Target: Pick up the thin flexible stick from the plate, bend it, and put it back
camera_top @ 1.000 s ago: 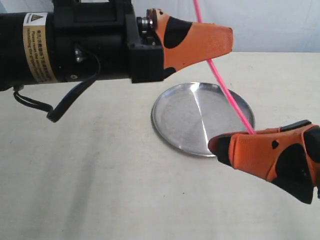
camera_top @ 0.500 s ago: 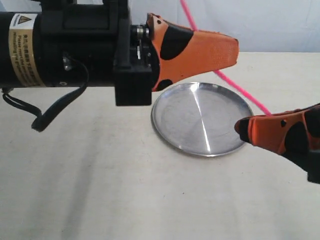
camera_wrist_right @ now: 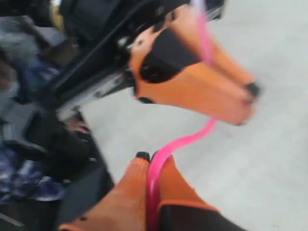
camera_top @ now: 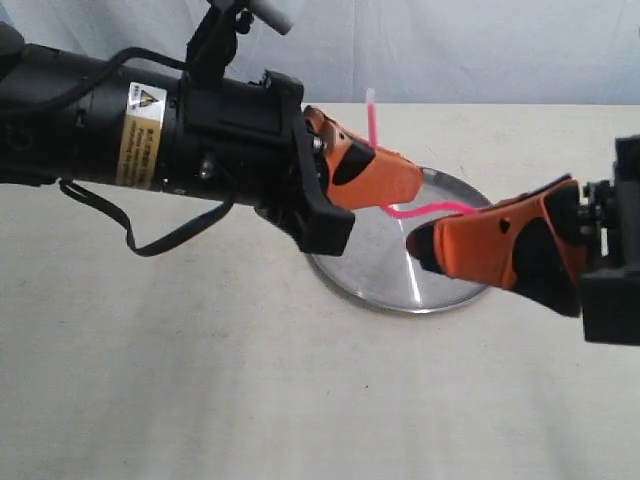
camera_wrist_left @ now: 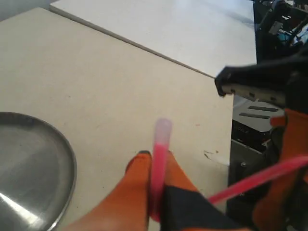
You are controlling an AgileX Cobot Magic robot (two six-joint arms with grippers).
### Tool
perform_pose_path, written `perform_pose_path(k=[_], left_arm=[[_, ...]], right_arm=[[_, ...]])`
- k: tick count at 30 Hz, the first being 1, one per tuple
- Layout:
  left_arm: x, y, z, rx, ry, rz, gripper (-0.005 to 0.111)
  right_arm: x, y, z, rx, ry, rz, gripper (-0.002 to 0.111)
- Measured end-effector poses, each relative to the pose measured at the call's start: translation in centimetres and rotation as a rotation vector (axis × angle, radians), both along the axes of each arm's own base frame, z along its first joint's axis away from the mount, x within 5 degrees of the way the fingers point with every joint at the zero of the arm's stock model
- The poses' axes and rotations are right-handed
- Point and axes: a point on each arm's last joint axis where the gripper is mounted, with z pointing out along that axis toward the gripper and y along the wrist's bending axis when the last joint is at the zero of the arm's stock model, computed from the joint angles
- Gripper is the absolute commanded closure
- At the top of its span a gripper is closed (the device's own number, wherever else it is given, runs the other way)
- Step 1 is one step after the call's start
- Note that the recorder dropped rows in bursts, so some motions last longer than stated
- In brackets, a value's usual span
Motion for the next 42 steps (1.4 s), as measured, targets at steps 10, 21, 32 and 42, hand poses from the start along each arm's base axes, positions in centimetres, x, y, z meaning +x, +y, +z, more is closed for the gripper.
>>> perform_pose_path(k=[10,21,32,42], left_arm=[[-0.7,0.5,4.2,-0.282,-0.073,0.025,0.107],[0.2,-0.2,-1.8,-0.004,0.004,-0.002,0.107],[-2.4,1.5,3.2,-0.246,-0.055,-0.022,0.107],[-1.9,1.5,3.2,-0.270,-0.120,0.016,0.107]], right_arm=[[0.8,0.2,-2.0,-0.038,0.130,-0.035,0.109],[-0.3,1.3,-1.0,0.060,0.024,0.029,0.109],[-0.8,-0.1,-2.6,-0.119,0.168,-0.114,0.109],[0.7,3.0,-3.5,-0.001,0.194,0.056,0.109]])
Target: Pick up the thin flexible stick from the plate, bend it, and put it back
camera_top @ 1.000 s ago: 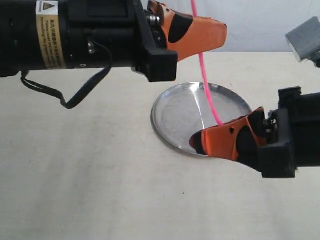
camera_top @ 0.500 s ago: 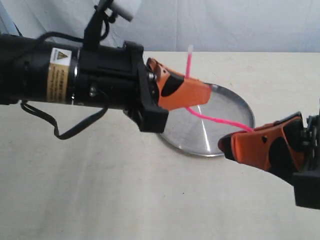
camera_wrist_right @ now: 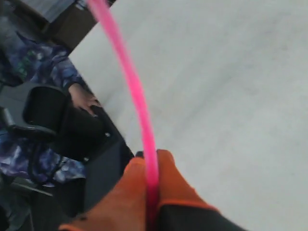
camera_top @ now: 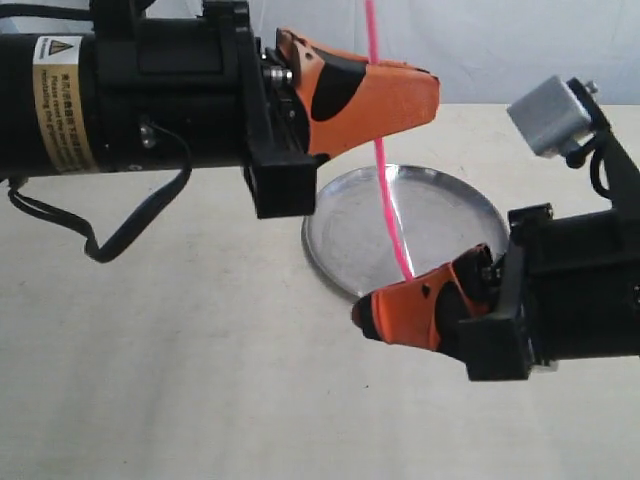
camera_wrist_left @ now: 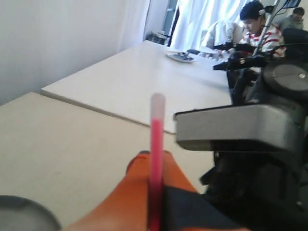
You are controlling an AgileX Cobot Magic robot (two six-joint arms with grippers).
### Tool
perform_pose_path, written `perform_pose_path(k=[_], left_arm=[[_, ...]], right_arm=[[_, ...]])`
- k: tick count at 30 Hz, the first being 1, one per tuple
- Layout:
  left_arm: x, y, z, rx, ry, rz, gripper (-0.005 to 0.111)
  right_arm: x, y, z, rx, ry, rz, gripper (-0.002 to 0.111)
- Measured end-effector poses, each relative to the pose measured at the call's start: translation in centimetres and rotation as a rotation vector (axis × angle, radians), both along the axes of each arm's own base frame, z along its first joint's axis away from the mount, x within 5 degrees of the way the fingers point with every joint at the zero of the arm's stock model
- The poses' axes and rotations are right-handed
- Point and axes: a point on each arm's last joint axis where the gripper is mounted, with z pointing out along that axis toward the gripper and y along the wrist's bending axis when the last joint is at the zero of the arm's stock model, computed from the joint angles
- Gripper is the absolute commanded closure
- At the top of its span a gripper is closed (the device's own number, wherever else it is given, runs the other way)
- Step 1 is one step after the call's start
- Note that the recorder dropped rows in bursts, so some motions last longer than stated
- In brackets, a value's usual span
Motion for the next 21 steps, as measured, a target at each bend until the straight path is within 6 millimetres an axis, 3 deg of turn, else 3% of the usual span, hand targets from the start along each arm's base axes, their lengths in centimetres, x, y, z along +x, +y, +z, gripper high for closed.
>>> perform_pose_path(k=[6,10,16,21], left_arm=[[0.7,0.5,-3.6,0.250,0.051,0.077,0.107],[-0.5,0.5,-4.5,0.242,0.167,-0.005,0.107],[-1.0,1.0,-2.3,0.055,0.169,0.009,0.107],[-1.3,0.9,-0.1,-0.045,0.081,-0.029,0.107]], right_arm=[[-1.2,-0.2,2.9,0.085,-0.157,0.022,0.109],[-2.1,-1.5,3.7,-0.024,-0.201,-0.041,0.109],[-1.7,-2.4,1.8,-0.179,-0.072,-0.123,0.109],[-0.8,-0.8,0.2,-0.080,0.028,-0.058,0.109]])
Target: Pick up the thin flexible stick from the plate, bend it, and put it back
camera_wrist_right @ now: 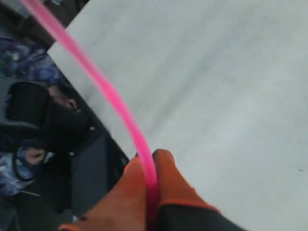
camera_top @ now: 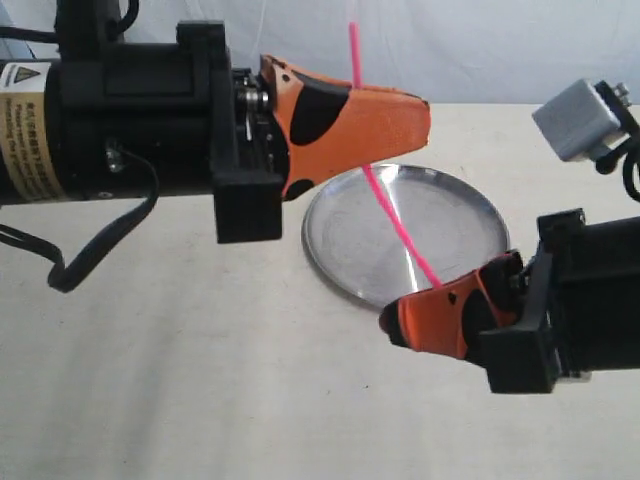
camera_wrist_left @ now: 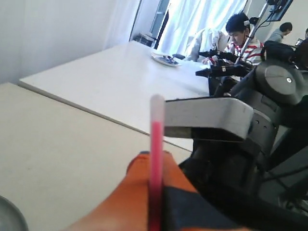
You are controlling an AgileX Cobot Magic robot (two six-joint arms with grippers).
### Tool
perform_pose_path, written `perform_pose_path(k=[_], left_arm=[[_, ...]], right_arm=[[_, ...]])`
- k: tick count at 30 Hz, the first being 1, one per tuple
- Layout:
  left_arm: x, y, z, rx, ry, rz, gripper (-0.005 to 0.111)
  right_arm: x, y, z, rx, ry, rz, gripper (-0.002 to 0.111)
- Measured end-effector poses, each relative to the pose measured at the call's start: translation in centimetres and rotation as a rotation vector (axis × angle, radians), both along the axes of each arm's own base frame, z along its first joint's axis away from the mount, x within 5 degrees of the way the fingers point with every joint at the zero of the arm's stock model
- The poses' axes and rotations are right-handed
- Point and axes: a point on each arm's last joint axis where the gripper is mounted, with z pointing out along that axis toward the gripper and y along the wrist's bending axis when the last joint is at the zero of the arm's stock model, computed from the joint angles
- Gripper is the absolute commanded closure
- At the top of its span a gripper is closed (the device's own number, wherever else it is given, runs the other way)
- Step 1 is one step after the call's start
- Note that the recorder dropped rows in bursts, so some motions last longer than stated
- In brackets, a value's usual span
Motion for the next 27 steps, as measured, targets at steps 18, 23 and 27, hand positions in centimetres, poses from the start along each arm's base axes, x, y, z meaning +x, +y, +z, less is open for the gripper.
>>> perform_pose_path(k=[18,23,27], left_arm=[[0.0,0.4,-4.0,0.205,0.003,0.012,0.107],[-0.1,0.3,-3.3,0.114,0.025,0.019,0.107],[-0.3,0.3,-2.8,0.094,0.007,-0.004,0.107]], right_arm=[[-1.6,-0.4,3.3,0.014,-0.191,0.098,0.109],[-1.7,-1.0,2.0,-0.141,-0.107,0.111,0.108],[-1.2,-1.3,1.4,-0.198,-0.088,0.083,0.085]])
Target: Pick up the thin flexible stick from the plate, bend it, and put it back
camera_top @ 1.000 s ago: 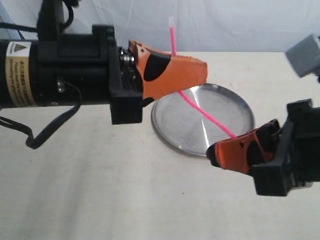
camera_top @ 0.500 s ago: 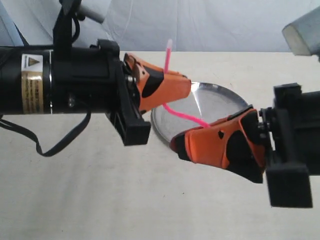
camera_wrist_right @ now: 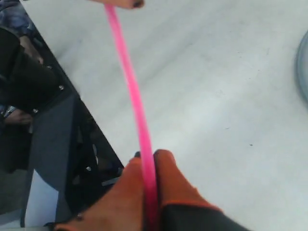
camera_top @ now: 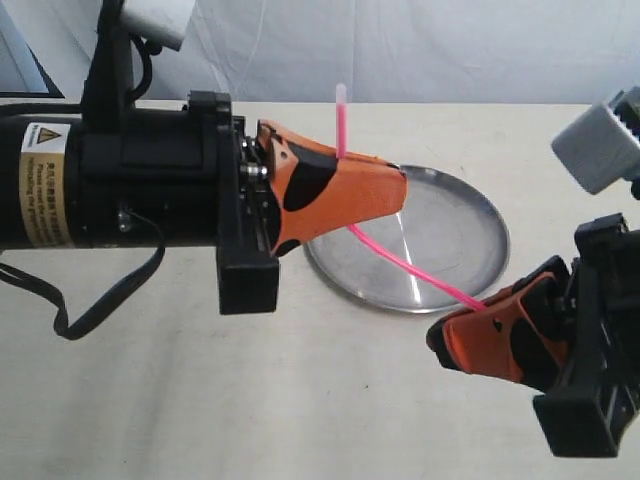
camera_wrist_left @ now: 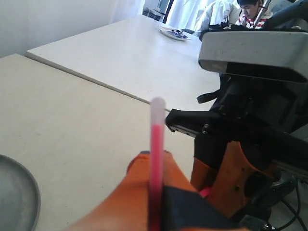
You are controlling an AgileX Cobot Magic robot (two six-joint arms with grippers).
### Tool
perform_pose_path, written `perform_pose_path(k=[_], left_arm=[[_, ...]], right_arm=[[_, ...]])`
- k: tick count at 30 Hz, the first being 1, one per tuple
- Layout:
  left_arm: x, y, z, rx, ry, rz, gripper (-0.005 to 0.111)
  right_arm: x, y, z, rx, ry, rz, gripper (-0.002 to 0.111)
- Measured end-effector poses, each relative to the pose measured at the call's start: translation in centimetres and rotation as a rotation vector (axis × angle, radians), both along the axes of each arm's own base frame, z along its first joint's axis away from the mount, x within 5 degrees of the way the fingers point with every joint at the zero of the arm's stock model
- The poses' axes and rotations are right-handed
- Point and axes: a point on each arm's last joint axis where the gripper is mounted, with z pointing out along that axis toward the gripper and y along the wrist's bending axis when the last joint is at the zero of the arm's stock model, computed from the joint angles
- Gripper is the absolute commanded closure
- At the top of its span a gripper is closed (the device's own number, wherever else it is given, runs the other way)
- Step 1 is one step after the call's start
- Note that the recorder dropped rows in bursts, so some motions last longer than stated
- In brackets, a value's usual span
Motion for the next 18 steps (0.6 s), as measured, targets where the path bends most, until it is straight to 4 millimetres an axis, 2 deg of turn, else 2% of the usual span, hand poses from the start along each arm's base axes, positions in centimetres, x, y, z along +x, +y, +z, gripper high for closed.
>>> perform_pose_path(k=[4,5,11,18], left_arm=[[-0.1,0.0,0.0,-0.001,-0.003,-0.012,0.107],[-0.1,0.0,0.0,-0.001,-0.004,-0.017,0.107],[-0.2,0.0,0.0,-0.003,-0.004,-0.020,0.107],[-0.3,0.0,0.1,-0.008,-0.004,-0.029,0.107]], right_arm=[[0.4,-0.1,0.1,-0.005,-0.031,-0.033,0.044],[0.5,-0.2,0.1,-0.005,-0.040,-0.042,0.041],[0.8,-0.1,0.3,0.018,-0.057,-0.076,0.052],[1.8,0.8,-0.1,0.083,0.024,-0.093,0.056]])
